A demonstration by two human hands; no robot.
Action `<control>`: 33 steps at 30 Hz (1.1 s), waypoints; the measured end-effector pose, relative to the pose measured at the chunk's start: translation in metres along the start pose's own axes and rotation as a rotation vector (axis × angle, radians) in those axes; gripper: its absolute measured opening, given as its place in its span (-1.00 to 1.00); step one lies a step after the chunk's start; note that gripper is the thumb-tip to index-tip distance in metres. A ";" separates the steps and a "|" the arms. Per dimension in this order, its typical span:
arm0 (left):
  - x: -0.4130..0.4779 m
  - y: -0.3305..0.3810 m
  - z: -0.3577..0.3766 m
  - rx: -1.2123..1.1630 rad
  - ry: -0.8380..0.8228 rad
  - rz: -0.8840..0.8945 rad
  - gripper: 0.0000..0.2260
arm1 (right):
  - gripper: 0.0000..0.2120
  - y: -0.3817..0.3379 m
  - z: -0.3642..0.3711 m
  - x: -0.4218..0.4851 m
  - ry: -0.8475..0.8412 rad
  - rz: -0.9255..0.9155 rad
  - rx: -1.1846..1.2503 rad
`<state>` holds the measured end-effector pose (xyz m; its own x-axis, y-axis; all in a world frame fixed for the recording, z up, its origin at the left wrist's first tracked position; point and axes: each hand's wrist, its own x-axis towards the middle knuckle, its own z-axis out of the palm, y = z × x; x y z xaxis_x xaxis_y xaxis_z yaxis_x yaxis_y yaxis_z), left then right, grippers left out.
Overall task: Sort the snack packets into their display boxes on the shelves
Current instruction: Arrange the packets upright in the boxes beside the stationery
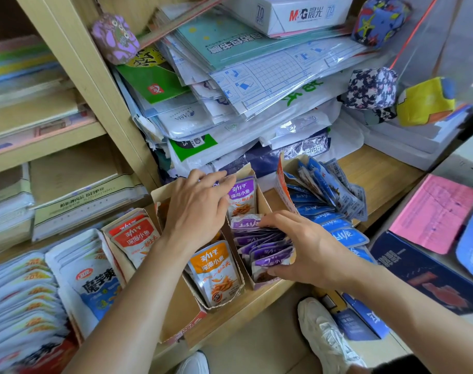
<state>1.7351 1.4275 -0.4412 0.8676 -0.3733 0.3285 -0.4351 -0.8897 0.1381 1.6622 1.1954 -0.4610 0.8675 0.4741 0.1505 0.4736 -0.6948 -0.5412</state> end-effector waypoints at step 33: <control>-0.018 -0.008 -0.012 -0.373 -0.088 0.033 -0.68 | -0.11 0.003 0.004 0.017 0.054 0.037 0.126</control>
<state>1.7199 1.4441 -0.4370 0.8619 -0.4358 0.2594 -0.5069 -0.7262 0.4644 1.6776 1.2036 -0.4631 0.8925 0.4175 0.1707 0.4213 -0.6366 -0.6460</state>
